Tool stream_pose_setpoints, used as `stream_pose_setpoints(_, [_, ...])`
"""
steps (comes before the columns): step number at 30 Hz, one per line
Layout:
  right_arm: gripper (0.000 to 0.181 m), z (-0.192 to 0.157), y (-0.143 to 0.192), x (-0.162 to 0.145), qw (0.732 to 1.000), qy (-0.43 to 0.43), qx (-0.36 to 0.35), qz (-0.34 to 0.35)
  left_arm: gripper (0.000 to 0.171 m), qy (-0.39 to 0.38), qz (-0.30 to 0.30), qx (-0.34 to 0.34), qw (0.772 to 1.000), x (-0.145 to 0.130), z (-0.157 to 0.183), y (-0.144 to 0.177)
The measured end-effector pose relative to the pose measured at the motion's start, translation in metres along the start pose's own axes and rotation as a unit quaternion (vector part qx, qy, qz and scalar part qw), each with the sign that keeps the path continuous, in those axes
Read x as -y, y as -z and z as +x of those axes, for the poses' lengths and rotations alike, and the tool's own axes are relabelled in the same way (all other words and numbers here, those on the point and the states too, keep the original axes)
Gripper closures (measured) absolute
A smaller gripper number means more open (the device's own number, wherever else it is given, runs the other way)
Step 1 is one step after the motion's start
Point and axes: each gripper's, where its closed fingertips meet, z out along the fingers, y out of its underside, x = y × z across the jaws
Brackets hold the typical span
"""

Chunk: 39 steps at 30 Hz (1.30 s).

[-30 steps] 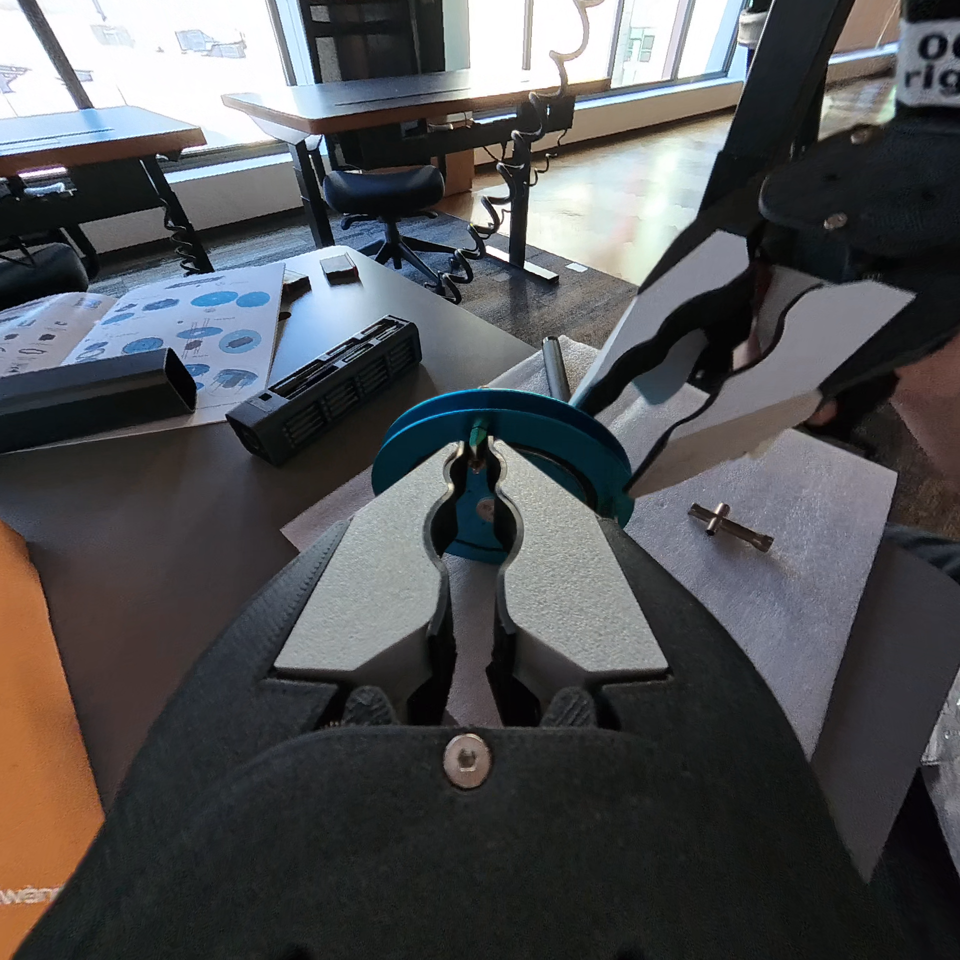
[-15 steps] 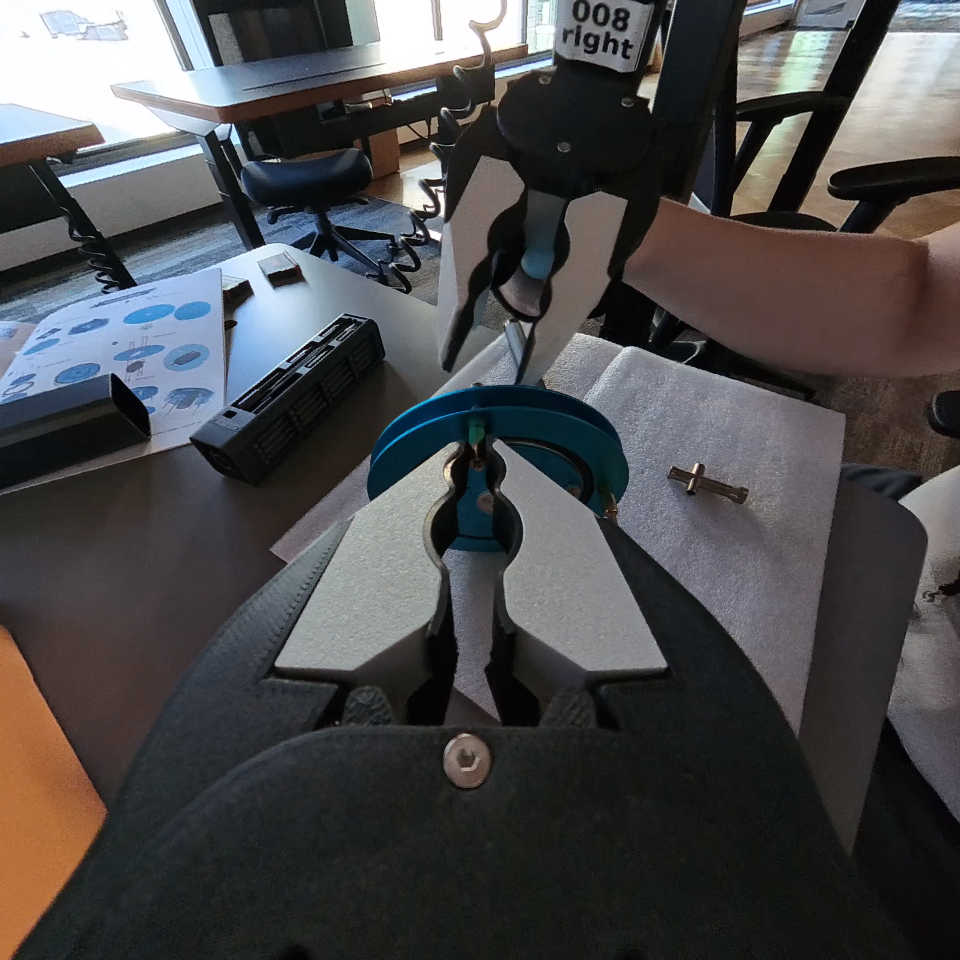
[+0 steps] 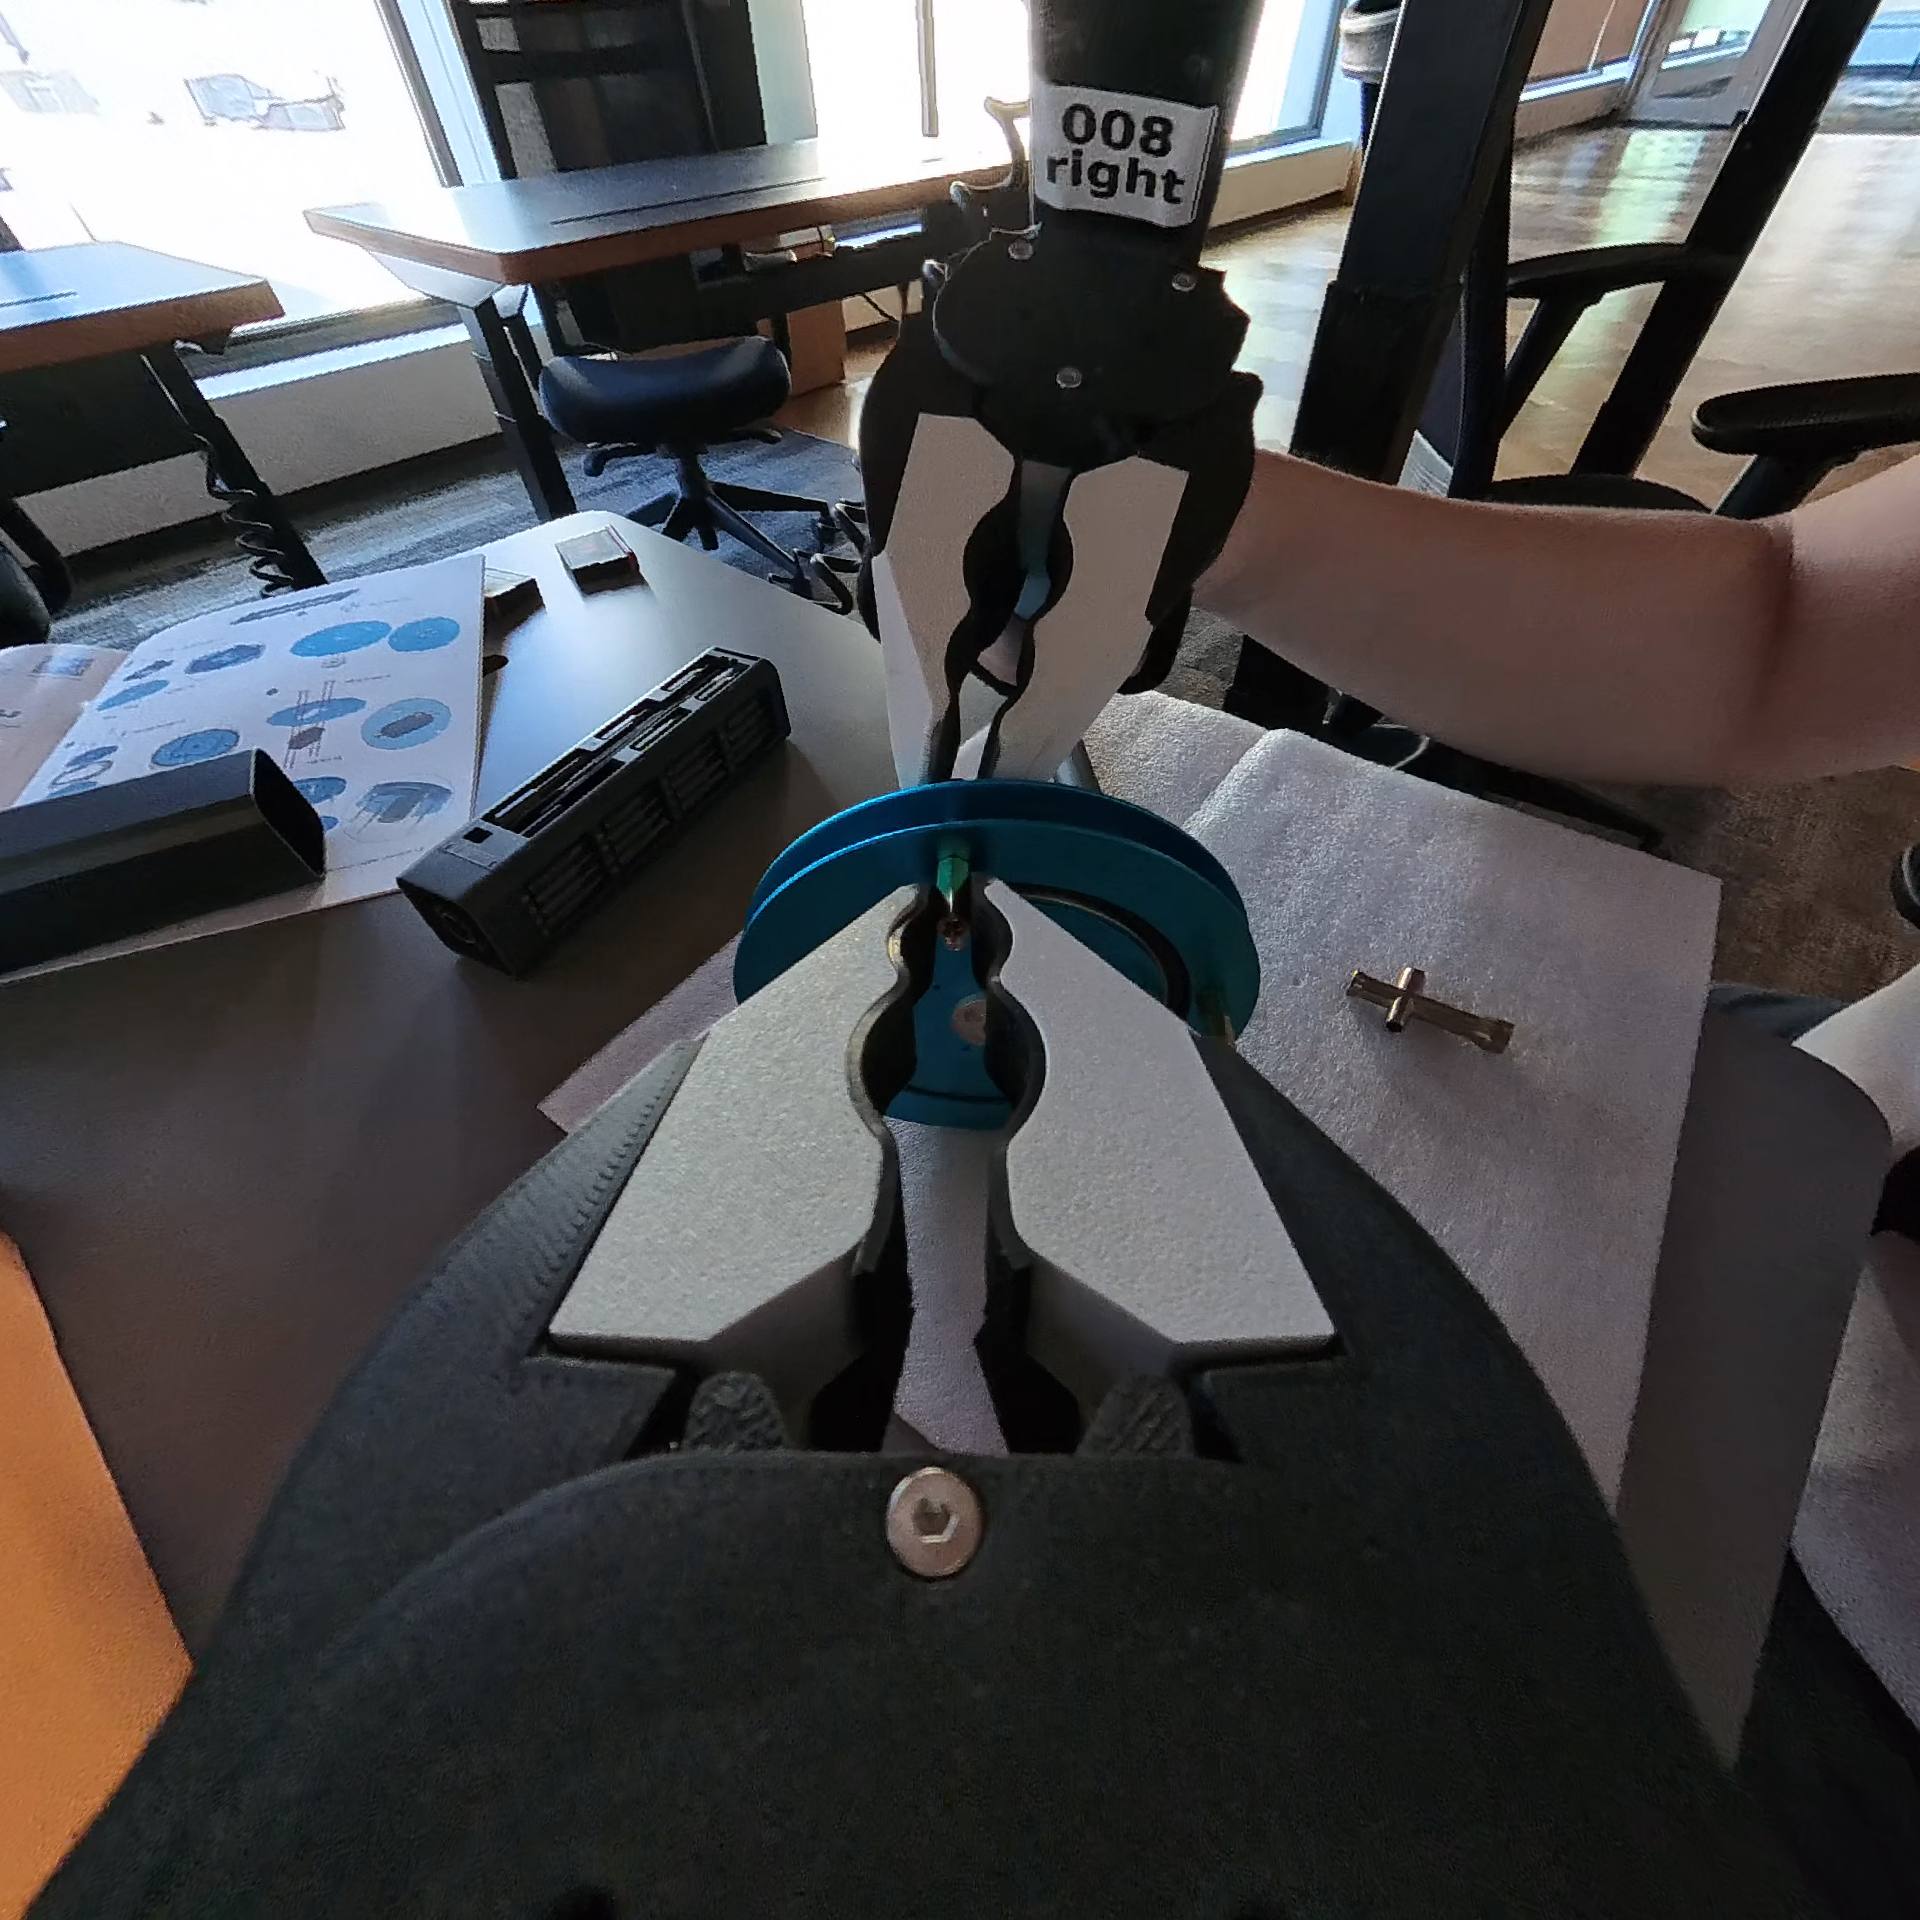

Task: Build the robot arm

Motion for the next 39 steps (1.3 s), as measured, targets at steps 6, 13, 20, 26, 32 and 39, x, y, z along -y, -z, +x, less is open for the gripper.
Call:
stream_pose_setpoints(6, [0.148,0.006,0.028,-0.006,0.997,0.014,-0.06,-0.038,0.168,-0.002,-0.003,0.02,1.0,0.0,0.0,-0.002])
stream_pose_setpoints(13, [0.145,-0.023,0.107,-0.067,0.99,-0.006,-0.077,-0.119,0.168,-0.009,-0.01,0.014,1.0,0.0,0.001,-0.002])
stream_pose_setpoints(20, [0.149,-0.032,0.11,-0.113,0.984,0.002,0.053,-0.169,0.168,0.027,-0.013,0.022,0.999,0.001,-0.005,-0.006])
stream_pose_setpoints(26, [0.143,-0.027,0.087,-0.125,0.957,0.011,0.166,-0.237,0.168,0.034,-0.02,0.034,0.999,0.002,-0.007,-0.01])
stream_pose_setpoints(32, [0.149,-0.037,0.08,-0.133,0.942,-0.021,0.226,-0.248,0.168,0.021,-0.024,0.043,0.999,0.003,-0.009,-0.013])
stream_pose_setpoints(39, [0.165,-0.039,0.078,-0.135,0.957,-0.04,0.203,-0.201,0.168,0.023,-0.01,0.034,0.999,0.004,-0.01,-0.017])
